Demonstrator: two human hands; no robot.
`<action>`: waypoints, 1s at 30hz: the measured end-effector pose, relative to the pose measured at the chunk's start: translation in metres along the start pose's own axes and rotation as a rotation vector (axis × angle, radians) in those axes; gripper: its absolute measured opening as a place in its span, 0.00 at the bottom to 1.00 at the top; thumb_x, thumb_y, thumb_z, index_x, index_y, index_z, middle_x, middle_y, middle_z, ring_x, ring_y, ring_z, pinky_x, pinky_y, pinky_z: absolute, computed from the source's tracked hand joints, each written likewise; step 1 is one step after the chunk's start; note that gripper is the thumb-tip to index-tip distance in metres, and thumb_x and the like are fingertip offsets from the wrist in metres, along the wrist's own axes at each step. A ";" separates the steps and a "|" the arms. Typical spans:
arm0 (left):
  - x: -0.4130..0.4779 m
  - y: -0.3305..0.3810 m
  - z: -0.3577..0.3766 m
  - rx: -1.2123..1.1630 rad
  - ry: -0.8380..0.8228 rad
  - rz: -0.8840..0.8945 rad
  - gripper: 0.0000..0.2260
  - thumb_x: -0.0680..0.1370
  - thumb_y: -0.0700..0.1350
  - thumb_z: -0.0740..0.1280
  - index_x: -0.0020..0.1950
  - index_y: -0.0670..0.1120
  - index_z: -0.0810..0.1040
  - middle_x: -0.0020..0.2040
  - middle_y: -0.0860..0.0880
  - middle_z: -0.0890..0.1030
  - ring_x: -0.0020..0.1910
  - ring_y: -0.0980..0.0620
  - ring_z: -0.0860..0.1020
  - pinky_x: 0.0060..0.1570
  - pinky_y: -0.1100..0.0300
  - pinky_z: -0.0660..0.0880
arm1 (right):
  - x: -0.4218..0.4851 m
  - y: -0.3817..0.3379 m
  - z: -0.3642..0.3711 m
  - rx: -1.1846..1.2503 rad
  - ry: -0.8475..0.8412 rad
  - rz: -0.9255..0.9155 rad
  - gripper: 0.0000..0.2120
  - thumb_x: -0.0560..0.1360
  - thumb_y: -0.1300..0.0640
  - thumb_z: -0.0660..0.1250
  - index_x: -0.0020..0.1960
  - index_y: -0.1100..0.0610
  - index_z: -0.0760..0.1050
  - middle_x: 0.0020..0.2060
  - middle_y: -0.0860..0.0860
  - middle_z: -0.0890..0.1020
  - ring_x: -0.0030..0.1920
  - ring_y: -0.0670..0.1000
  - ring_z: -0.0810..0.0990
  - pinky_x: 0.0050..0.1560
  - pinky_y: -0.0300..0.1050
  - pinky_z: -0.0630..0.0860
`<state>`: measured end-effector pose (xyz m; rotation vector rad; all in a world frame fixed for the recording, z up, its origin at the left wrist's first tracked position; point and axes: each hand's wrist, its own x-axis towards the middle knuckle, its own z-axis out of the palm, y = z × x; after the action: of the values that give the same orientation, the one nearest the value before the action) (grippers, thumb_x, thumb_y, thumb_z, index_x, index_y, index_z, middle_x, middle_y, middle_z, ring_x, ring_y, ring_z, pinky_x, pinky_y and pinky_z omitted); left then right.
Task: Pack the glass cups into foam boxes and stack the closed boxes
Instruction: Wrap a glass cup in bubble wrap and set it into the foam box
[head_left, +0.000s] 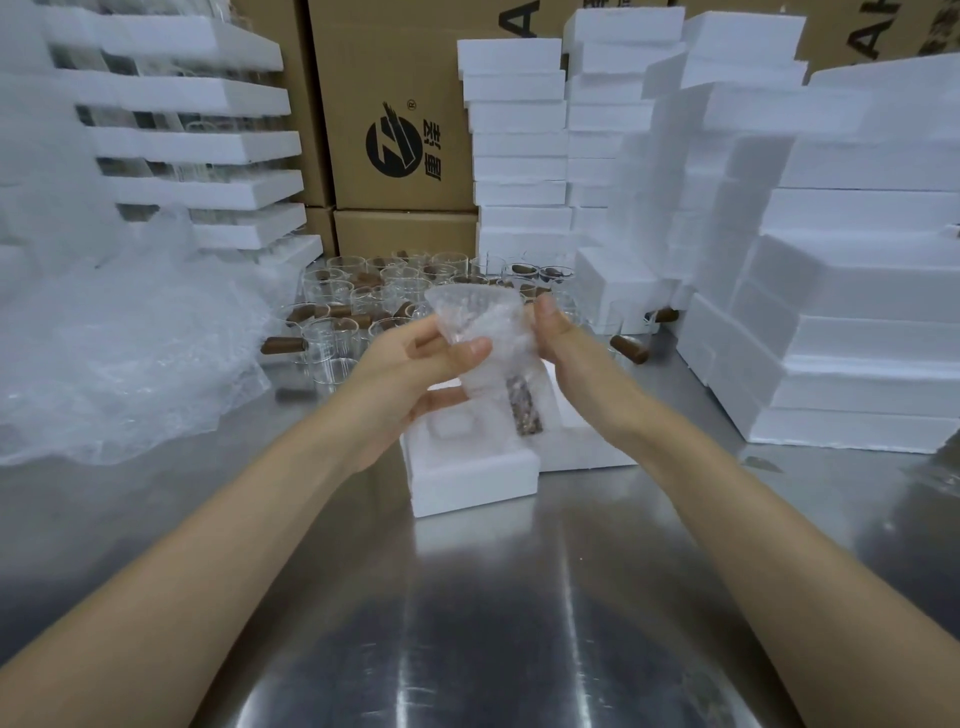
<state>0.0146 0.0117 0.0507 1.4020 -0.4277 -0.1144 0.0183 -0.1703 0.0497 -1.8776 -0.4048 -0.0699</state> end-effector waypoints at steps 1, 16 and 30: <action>0.002 0.001 -0.001 -0.082 -0.004 -0.004 0.20 0.70 0.46 0.71 0.60 0.42 0.77 0.56 0.47 0.83 0.53 0.49 0.83 0.50 0.58 0.80 | 0.002 -0.004 0.000 0.062 0.084 -0.070 0.24 0.72 0.33 0.57 0.59 0.47 0.76 0.63 0.46 0.74 0.65 0.47 0.73 0.69 0.55 0.66; -0.001 -0.009 0.009 0.266 -0.049 0.178 0.16 0.78 0.57 0.62 0.62 0.53 0.74 0.55 0.59 0.83 0.56 0.60 0.80 0.56 0.63 0.77 | -0.002 -0.004 0.012 0.075 0.281 -0.102 0.19 0.73 0.72 0.60 0.45 0.48 0.78 0.34 0.44 0.84 0.35 0.46 0.83 0.30 0.44 0.80; -0.007 -0.010 0.027 0.506 0.236 0.176 0.12 0.84 0.46 0.54 0.48 0.53 0.76 0.23 0.59 0.74 0.21 0.62 0.69 0.23 0.69 0.63 | -0.009 -0.017 0.025 -0.283 0.210 -0.132 0.21 0.81 0.45 0.57 0.68 0.55 0.72 0.63 0.46 0.77 0.62 0.45 0.74 0.65 0.39 0.69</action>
<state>0.0003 -0.0124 0.0419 1.8405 -0.3951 0.3215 0.0007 -0.1440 0.0546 -2.0938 -0.3882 -0.4297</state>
